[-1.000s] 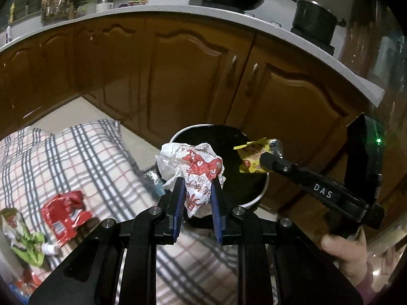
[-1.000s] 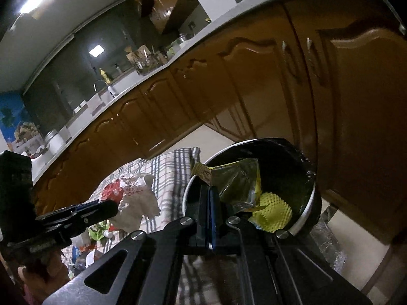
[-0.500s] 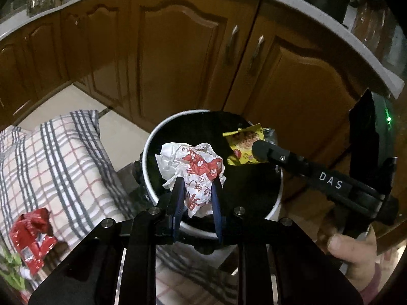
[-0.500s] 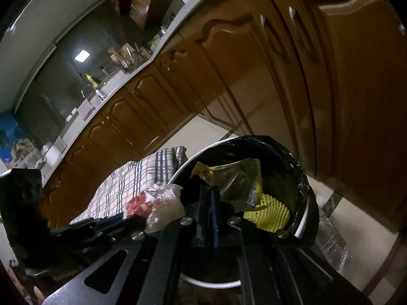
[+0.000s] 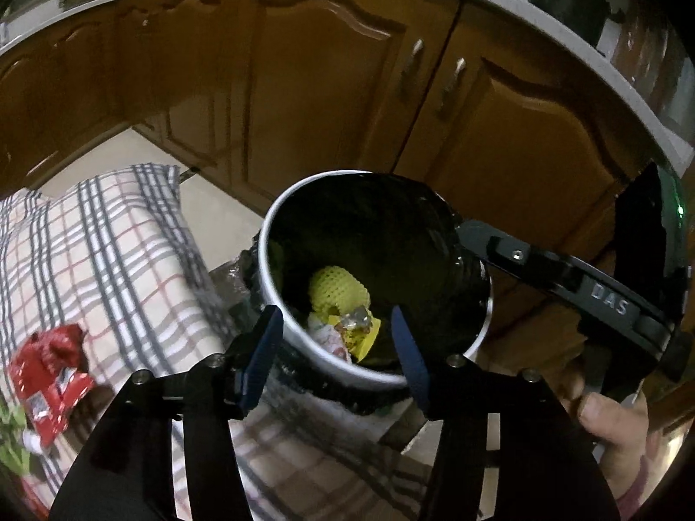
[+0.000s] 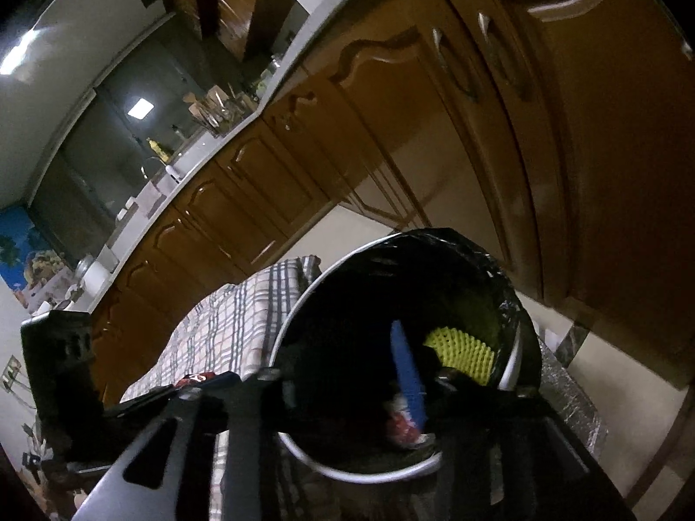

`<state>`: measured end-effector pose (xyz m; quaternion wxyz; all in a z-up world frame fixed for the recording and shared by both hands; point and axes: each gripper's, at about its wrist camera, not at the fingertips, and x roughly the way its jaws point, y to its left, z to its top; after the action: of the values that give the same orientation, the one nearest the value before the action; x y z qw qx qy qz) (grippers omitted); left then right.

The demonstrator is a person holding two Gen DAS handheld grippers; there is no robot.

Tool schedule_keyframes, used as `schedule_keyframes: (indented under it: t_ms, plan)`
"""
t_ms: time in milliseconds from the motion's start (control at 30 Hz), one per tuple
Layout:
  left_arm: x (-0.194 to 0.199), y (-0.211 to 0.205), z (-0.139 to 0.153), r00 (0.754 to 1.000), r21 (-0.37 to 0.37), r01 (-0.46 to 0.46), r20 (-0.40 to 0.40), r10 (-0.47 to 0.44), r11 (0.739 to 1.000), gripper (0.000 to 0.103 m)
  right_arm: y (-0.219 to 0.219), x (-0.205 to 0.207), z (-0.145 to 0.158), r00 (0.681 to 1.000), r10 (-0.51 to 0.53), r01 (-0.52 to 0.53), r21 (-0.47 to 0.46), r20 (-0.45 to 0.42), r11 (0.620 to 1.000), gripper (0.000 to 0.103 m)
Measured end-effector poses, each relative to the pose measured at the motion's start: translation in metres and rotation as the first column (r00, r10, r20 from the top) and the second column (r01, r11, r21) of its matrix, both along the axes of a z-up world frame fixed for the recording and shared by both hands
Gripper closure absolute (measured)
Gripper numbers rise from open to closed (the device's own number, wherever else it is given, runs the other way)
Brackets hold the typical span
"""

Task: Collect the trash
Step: 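Move both grippers over the bin and release both wrappers inside, then move both grippers back toward the white foam net and foam block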

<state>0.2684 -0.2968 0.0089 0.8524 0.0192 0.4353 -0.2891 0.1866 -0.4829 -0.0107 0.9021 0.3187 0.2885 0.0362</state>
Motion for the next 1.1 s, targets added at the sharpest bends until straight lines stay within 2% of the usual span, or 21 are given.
schedule_keyframes:
  t_ms: [200, 400, 800, 1000, 1100]
  plan:
    - [-0.018, 0.040, 0.007, 0.998, -0.049, -0.065, 0.007, 0.066, 0.997, 0.047, 0.021, -0.019, 0.010, 0.999, 0.006, -0.005, -0.020, 0.050, 1.000, 0.039]
    - [-0.042, 0.085, 0.015, 0.990, -0.087, -0.136, 0.035, 0.140, 0.987, 0.046, 0.049, -0.036, 0.014, 0.996, 0.025, -0.022, -0.035, 0.080, 0.999, 0.038]
    - [-0.088, 0.161, 0.023, 0.966, -0.098, -0.238, 0.080, 0.246, 0.966, 0.045, 0.111, -0.059, 0.024, 0.987, 0.108, -0.102, -0.051, 0.120, 0.993, 0.034]
    - [-0.111, 0.206, 0.034, 0.941, -0.111, -0.307, 0.112, 0.319, 0.945, 0.042, 0.143, -0.065, 0.028, 0.977, 0.168, -0.162, -0.053, 0.129, 0.985, 0.034]
    - [-0.123, 0.234, 0.039, 0.921, -0.130, -0.349, 0.137, 0.365, 0.928, 0.040, 0.164, -0.062, 0.031, 0.968, 0.218, -0.210, -0.071, 0.124, 0.975, 0.034]
